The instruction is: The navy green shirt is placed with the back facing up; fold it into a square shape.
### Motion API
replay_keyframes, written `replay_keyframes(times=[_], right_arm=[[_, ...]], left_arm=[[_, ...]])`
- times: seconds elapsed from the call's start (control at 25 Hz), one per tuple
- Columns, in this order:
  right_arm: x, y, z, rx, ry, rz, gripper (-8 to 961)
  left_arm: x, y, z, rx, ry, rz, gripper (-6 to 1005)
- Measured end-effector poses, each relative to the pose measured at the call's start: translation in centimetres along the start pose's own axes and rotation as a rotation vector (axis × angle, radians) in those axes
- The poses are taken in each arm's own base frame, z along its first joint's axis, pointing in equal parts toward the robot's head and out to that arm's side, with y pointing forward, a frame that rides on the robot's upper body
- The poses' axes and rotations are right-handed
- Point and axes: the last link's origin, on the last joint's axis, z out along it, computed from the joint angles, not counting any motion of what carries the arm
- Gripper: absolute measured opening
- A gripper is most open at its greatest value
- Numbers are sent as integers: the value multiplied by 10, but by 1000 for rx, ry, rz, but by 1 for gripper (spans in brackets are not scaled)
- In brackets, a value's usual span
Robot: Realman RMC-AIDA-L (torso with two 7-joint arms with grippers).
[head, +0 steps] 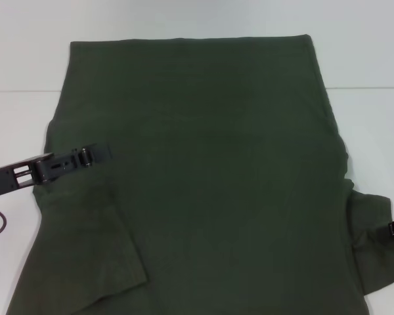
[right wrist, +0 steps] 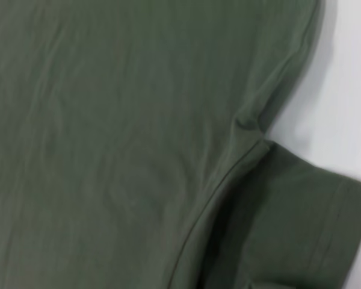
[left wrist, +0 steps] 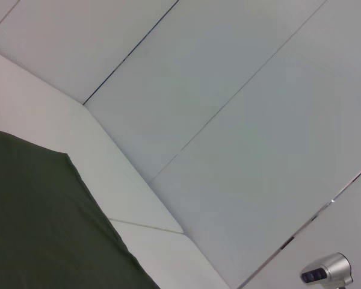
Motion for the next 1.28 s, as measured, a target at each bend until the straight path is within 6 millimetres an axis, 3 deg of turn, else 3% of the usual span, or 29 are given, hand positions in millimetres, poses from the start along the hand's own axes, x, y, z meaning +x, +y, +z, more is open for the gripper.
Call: replay_keyframes(times=[0.08, 0.2, 0.72, 1.28], right_arm=[[0, 0, 0, 2, -1, 0, 233], [0, -1, -1, 5, -4, 2, 15], [-4, -30, -22, 111, -88, 72, 22], [-10, -47, -37, 192, -133, 120, 30]], left_arm=[[0, 0, 0, 0, 0, 0, 737], [0, 0, -1, -2, 5, -2, 737], [1, 2, -15, -7, 60, -23, 737], [1, 5, -30, -18, 108, -38, 736]])
